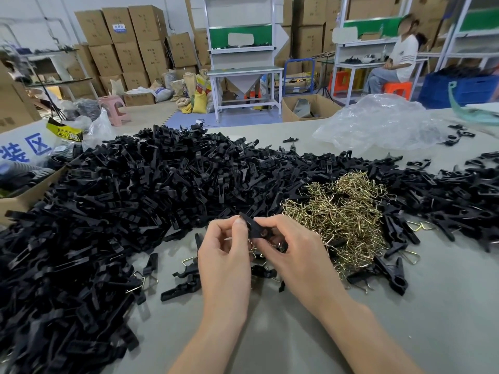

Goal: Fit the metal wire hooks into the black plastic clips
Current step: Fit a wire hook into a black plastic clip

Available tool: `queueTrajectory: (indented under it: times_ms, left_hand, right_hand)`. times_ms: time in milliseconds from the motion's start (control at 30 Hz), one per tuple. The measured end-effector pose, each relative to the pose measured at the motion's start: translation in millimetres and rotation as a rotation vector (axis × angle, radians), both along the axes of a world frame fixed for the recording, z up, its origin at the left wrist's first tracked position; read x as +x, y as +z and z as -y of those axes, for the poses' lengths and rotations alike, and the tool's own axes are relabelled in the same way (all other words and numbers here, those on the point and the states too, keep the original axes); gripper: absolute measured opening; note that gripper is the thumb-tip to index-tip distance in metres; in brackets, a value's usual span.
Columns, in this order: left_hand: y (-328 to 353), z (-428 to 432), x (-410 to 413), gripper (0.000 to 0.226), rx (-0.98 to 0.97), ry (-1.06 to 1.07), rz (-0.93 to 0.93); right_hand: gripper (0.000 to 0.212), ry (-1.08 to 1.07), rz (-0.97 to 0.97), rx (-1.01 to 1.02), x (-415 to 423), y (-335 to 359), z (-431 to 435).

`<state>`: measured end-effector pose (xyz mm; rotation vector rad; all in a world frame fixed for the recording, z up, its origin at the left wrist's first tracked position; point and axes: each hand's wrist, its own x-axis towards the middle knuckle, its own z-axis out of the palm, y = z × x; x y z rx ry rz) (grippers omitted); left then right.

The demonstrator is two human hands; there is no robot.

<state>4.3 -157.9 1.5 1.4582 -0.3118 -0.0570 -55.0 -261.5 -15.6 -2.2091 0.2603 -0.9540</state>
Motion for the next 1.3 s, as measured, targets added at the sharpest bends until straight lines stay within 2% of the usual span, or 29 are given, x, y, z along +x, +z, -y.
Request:
queueTrajectory:
  times_ms: [200, 300, 367, 467, 633, 733, 867, 1000, 1167, 1300]
  left_hand:
    - [-6.7, -2.3, -0.8, 0.022, 0.324, -0.036, 0.181]
    - [-4.8, -5.2, -2.3, 0.052, 0.389, -0.047, 0.193]
    - [-3.6, -6.6, -2.2, 0.057, 0.403, -0.107, 0.204]
    - [-2.1, -6.4, -6.3, 0.058, 0.380, -0.203, 0.206]
    - [3.4, -4.2, -10.0, 0.020, 0.233, -0.229, 0.099]
    - [4.2, -3.6, -7.6, 0.033, 0.175, -0.216, 0.016]
    - [2.8, -2.2, -6.1, 0.047, 0.186, -0.224, 0.019]
    - [3.6, -2.5, -2.2, 0.047, 0.159, -0.247, -0.046]
    - [6.0, -4.8, 1.5, 0.032, 0.132, -0.313, -0.118]
    - [11.0, -5.0, 1.7, 0.039, 0.096, -0.394, -0.044]
  right_hand:
    - [0.028, 0.055, -0.078, -0.061, -0.7, -0.2, -2.0]
    - [0.029, 0.073, -0.114, -0.107, -0.4, 0.7, -6.0]
    - [0.030, 0.066, -0.115, -0.126, -1.5, 1.8, -6.2]
    - [0.040, 0.086, -0.121, -0.109, -3.0, 3.8, -6.2]
    - [0.039, 0.064, -0.081, -0.092, -3.2, 7.0, -7.6]
    - [0.029, 0.075, -0.075, -0.149, -1.5, 5.1, -9.3]
    - [0.020, 0.047, -0.062, -0.190, 1.9, 2.2, -9.5]
    - [0.026, 0.096, -0.041, -0.138, 1.3, 3.6, -10.4]
    - [0.038, 0.140, -0.097, -0.095, 0.4, 4.6, -9.0]
    - [0.055, 0.201, -0.117, 0.108, -0.8, 7.7, -9.0]
